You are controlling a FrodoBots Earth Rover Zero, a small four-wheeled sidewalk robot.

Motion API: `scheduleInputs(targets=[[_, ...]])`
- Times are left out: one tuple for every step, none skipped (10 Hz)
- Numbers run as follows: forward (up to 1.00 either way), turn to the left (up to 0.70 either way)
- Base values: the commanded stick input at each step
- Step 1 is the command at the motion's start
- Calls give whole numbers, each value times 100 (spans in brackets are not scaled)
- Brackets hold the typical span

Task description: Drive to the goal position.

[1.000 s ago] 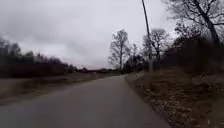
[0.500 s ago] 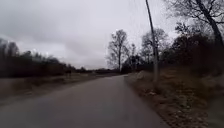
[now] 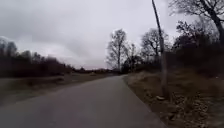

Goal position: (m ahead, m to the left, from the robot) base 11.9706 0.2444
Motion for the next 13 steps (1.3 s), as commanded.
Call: scheduleInputs(targets=[[100,0],[100,0],[100,0],[100,0],[100,0],[100,0],[100,0],[100,0],[100,0],[100,0],[100,0],[100,0],[100,16]])
